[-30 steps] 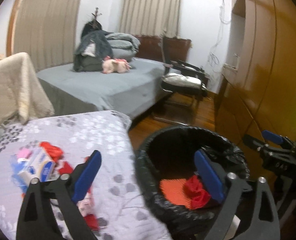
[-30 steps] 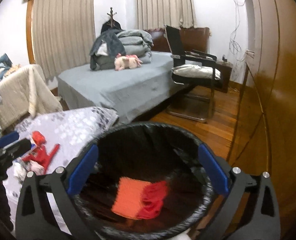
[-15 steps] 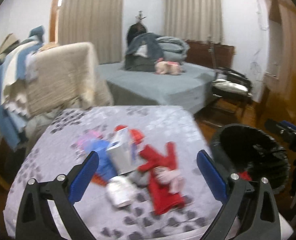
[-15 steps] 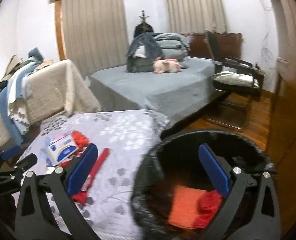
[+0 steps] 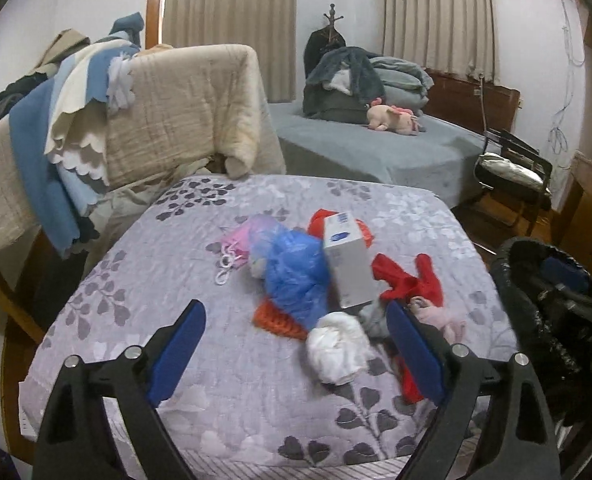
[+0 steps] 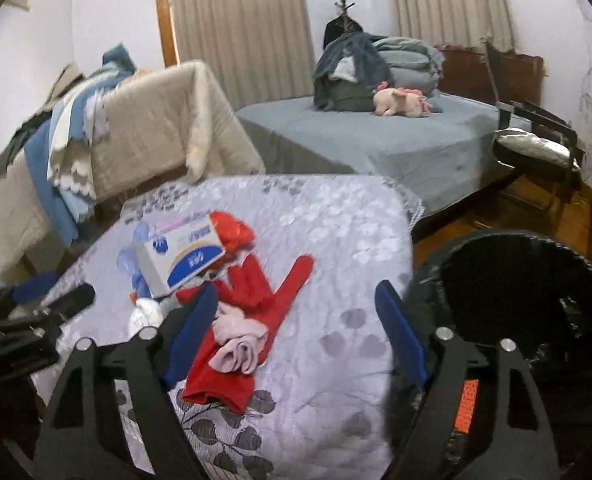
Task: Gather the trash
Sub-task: 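Return both tools to the pile and grasp the pink cloth with the right tool, then grasp the white crumpled tissue with the left tool while the right tool holds the pink cloth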
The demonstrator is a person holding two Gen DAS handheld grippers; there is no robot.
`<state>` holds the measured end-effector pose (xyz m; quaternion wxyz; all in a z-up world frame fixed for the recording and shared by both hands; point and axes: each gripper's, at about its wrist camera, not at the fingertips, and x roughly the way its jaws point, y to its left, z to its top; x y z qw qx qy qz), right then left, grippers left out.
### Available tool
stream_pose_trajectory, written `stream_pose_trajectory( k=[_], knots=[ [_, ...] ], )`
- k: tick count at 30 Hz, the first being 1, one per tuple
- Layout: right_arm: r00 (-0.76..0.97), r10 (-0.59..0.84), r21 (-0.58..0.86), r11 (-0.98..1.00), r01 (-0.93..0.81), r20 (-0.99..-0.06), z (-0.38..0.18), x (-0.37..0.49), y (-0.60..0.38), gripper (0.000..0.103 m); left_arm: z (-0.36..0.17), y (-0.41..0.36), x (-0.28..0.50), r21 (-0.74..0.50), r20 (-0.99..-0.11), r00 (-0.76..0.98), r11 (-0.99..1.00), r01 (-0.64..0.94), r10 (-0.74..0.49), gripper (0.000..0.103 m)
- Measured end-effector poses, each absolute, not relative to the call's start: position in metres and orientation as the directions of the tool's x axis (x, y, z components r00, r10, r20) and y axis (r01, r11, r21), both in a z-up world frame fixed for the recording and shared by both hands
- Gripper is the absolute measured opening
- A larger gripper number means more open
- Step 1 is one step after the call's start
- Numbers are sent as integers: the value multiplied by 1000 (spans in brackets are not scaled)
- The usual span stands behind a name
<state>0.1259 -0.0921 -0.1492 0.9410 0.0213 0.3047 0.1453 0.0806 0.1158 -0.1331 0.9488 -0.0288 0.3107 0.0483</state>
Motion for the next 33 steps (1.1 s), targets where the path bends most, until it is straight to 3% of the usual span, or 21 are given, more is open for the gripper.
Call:
stream_pose_trajectory(
  k=[10,16,20,33],
  knots=[
    [709,324,107,937,-333,-626,-184,136,-54,67,-144,130,81,-31,-611,786,990,-139,91,88],
    [672,327,101,930,-352,-664,-198,144,-44,58,-148,133,81,-34,-622,778,989,-142,90,88],
    [640,351,119,919,-377,-684,-205,145,-43,41,-151,133,83,-40,-630,772,989,-139,83,88],
    [691,360,132,923,-361,-627,-180,135,-65,37,-159,119,89,-60,-650,759,993,-102,38,85]
  ],
)
